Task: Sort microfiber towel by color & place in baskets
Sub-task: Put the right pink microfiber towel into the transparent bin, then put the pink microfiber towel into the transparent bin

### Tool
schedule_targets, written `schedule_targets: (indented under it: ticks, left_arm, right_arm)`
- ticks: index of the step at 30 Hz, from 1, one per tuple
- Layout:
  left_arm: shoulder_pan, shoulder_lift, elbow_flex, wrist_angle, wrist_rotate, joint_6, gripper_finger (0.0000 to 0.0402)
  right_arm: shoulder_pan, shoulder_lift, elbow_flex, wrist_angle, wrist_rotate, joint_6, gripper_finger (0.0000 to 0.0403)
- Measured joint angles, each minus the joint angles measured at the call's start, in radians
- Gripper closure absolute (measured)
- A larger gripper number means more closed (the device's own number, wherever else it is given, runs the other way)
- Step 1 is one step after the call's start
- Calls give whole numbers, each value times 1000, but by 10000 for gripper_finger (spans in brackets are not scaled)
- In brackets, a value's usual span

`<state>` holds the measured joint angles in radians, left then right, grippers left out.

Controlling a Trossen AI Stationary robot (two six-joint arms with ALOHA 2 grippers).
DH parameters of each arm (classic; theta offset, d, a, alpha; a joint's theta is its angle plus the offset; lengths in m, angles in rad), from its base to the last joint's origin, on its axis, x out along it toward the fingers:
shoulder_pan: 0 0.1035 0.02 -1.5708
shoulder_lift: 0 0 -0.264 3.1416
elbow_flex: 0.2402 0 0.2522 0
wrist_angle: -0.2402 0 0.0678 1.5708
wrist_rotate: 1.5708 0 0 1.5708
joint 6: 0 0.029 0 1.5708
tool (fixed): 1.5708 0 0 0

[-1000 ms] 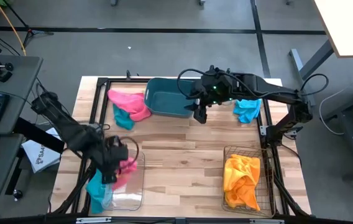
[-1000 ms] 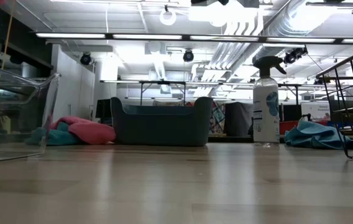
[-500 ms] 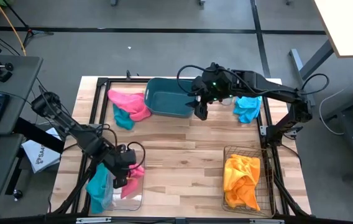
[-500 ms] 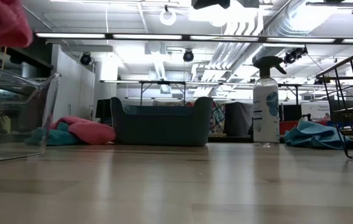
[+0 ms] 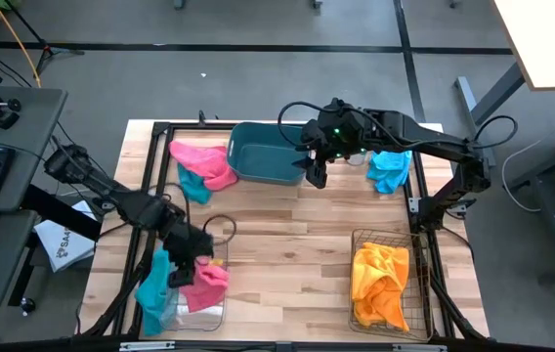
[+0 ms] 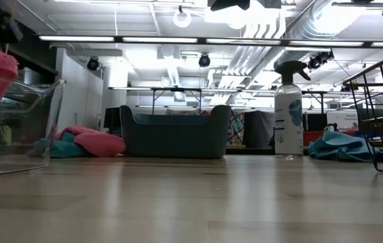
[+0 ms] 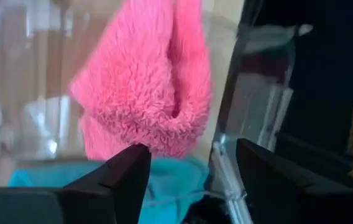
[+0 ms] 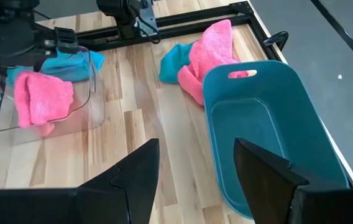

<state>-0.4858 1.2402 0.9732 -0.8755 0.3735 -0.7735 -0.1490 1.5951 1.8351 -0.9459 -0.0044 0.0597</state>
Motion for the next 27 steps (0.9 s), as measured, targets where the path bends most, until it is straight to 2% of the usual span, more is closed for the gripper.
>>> schedule_targets:
  ticks: [4,6,10,13,18,21,24,27]
  left_arm:
    - [139,-53,55,-11,-61,97,175]
    - [230,-82,108,-47,-154,173,175]
    - [410,-118,203,-138,-407,351,174]
    - [555,-117,215,-182,-451,450,174]
    - [721,-78,102,-178,-371,646,174]
    - [768,-43,-5,-90,-373,777,174]
    - [790,-19,-95,23,-411,862,174]
    - [787,-17,-170,126,-500,900,174]
  right_arm:
    - [0,0,0,0,0,7,201]
    - [0,0,0,0,0,15,201]
    - [0,0,0,0,0,22,201]
    - [-1,0,0,0,0,49,201]
    - [-2,0,0,0,0,87,201]
    - [-2,0,0,0,0,109,201]
    - [-1,1,0,0,15,128,201]
    - [-1,1,0,0,34,146,201]
